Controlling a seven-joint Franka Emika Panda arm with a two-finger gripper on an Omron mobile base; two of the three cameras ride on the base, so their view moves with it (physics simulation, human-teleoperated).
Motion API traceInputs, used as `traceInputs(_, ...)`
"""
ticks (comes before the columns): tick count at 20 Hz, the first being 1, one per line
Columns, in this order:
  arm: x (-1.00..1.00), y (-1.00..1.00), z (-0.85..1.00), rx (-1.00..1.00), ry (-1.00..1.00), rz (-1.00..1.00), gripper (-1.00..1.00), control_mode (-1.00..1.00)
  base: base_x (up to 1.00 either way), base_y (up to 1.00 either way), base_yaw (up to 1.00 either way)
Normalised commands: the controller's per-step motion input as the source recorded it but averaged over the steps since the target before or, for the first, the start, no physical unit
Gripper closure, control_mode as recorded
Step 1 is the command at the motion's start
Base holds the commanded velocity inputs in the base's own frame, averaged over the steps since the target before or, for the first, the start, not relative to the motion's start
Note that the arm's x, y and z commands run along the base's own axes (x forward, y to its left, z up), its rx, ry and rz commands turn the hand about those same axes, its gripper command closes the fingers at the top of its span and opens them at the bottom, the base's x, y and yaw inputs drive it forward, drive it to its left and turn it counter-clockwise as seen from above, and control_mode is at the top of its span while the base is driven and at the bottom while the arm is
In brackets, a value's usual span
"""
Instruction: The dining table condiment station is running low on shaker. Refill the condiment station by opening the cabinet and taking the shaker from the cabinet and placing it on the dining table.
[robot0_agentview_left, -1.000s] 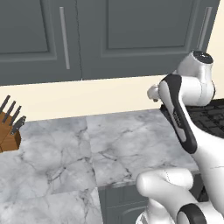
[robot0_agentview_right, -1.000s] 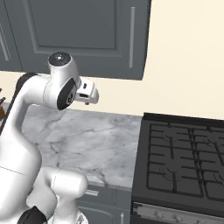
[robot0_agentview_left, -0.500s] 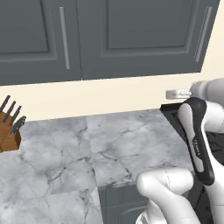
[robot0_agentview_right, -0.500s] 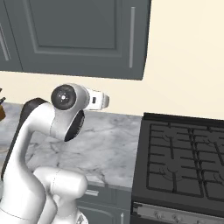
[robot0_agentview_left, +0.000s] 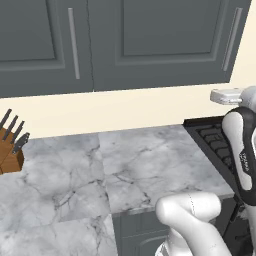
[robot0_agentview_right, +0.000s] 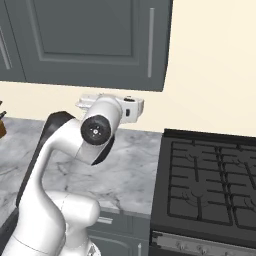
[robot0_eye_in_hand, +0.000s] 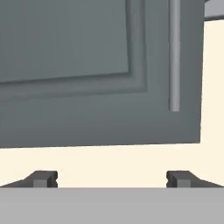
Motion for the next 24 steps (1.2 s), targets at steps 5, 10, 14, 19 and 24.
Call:
traceInputs(5, 0.0, -0.24, 0.45, 0.0, -0.23, 0.0, -1.0, -1.0, 0.0, 0.0, 0.0)
traceInputs(10, 0.07, -0.25, 0.27, 0.0, -0.16, 0.0, -1.0, -1.0, 0.0, 0.0, 0.0)
traceInputs(14, 0.29, -0.21, 0.12, 0.02, -0.07, 0.0, -1.0, -1.0, 0.0, 0.0, 0.0)
traceInputs(19, 0.39, -0.18, 0.01, 0.01, -0.01, 0.0, -1.0, -1.0, 0.0, 0.0, 0.0)
traceInputs(24, 0.34, -0.22, 0.05, 0.0, 0.0, 0.0, -1.0, -1.0, 0.0, 0.0, 0.0)
